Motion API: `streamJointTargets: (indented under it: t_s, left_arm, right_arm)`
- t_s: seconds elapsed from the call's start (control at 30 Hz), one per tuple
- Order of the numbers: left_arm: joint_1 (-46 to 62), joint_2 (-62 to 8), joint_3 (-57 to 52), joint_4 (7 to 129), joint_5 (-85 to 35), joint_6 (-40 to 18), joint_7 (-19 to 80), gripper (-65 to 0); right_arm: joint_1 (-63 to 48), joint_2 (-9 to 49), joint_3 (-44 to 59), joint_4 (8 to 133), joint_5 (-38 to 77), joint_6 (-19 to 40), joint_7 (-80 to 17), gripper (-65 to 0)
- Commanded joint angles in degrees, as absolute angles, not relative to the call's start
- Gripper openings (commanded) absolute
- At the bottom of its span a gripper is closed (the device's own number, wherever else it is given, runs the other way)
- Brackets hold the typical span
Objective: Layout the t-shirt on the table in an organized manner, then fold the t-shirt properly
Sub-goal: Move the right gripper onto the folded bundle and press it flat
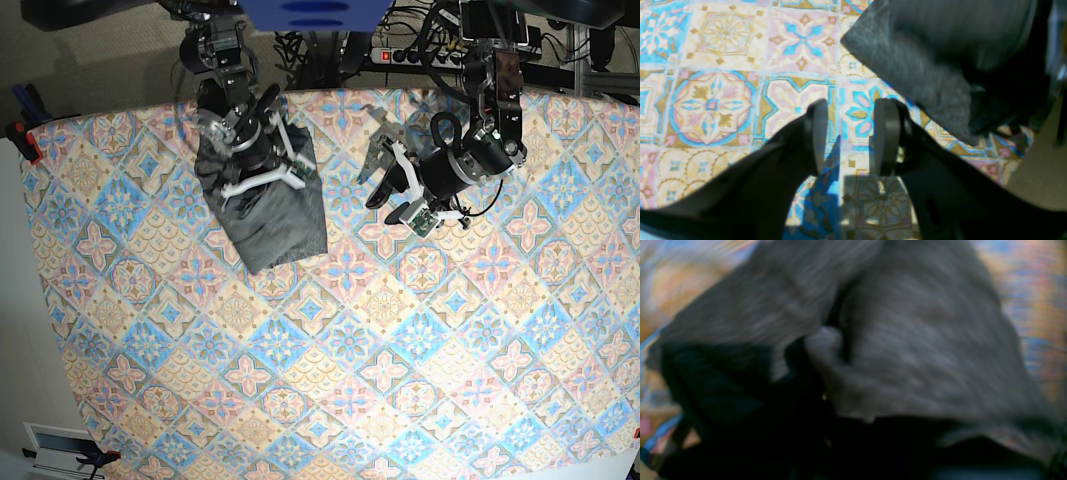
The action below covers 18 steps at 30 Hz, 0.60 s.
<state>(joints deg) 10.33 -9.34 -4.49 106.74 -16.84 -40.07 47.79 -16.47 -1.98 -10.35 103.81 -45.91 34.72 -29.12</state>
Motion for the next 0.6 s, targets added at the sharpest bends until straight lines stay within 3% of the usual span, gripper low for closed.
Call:
streamJointTargets:
  t_s: [0.0, 0.23, 0.57]
  left_arm:
    - [9.8, -9.3, -4.5, 107.6, -18.1, -40.0, 46.4, -43.9]
    - [9.7, -9.3, -4.5, 105.6, -18.1, -40.0, 46.4, -43.9]
    - [9.7, -8.0, -4.8, 105.5, -18.1, -40.0, 46.4, -43.9]
  right_arm:
    - [-15.3, -2.2, -10.3, 105.0, -46.0, 33.7, -28.2, -58.9]
    - [-15.9, -2.1, -11.8, 108.5, -46.1, 33.9, -28.0, -45.0]
    - [-21.8, -1.4, -29.1, 112.3, -46.6, 34.0, -28.1, -46.3]
